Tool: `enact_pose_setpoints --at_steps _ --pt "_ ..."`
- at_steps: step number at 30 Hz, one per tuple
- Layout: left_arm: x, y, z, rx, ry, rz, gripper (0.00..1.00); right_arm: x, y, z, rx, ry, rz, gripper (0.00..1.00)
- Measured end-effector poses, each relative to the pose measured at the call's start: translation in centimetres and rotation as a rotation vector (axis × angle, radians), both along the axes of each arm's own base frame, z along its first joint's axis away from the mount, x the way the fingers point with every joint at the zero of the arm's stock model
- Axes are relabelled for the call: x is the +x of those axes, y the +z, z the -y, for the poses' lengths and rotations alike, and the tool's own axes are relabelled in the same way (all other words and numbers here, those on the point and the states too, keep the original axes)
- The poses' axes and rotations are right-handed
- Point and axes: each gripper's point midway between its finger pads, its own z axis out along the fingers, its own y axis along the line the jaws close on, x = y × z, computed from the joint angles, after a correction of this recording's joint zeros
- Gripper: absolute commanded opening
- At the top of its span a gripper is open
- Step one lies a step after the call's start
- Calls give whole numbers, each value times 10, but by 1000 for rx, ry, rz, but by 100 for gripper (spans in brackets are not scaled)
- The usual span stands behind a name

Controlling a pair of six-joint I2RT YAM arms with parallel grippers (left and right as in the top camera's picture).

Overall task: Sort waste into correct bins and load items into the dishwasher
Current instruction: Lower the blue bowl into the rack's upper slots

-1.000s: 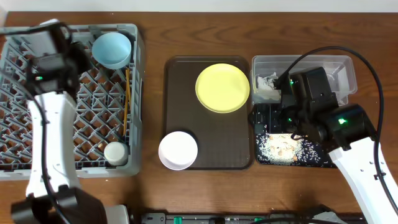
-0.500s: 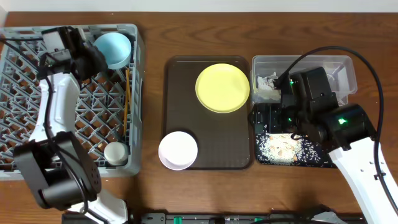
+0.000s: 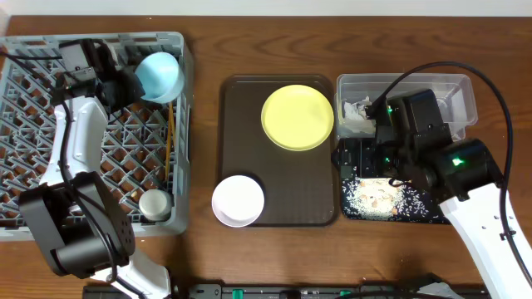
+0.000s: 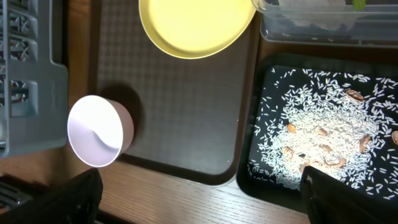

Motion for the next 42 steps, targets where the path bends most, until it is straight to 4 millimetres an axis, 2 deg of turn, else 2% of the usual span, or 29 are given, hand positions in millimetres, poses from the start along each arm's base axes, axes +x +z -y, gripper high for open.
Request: enact_pose_setpoints --at_steps 2,3,5,6,10,11,13,15,21,24,26,29,32,34,35,38,40,42 --pt "-1 -1 -1 5 5 -6 10 0 0 0 0 0 0 99" --pt "-2 -1 -1 7 3 -11 25 0 0 0 0 0 0 99" --pt "-4 -3 -1 6 3 -21 38 0 0 0 0 0 -1 99" --pt "-4 -3 -1 6 3 -22 41 0 0 0 0 0 -1 99" --pt "-4 -3 0 0 1 -22 43 -1 0 0 -1 0 -3 99" --pt "-4 -3 1 -3 -2 -21 42 -1 0 0 -1 0 -3 99" --pt "-4 -3 2 -10 -4 -19 31 -1 0 0 -1 0 -3 99" --pt "-4 -3 4 -18 -12 -19 8 -1 0 0 -1 0 -3 99" --pt "-9 -4 4 -25 -8 -37 6 -1 0 0 -1 0 -3 99" --pt "-16 2 -1 5 13 -49 6 -1 0 0 -1 0 -4 99" --pt "-27 17 -9 67 44 -55 6 -1 0 0 -1 0 -3 99" --pt "-41 58 -18 206 75 -10 6 -1 0 0 -1 0 -3 99" --pt "-57 111 -13 380 82 55 6 -1 0 0 -1 0 -3 99" --pt "-63 138 -3 501 87 80 6 -1 0 0 -1 0 -3 99" --pt "-64 142 0 542 87 81 6 -1 0 0 -1 0 -3 99" --pt "-65 139 1 708 131 15 6 -1 0 0 -1 0 -3 99" --pt "-61 124 -4 810 163 -59 6 -1 0 0 -1 0 -3 99" --pt "-57 100 -8 900 173 -150 6 -1 0 0 -1 0 -3 99"
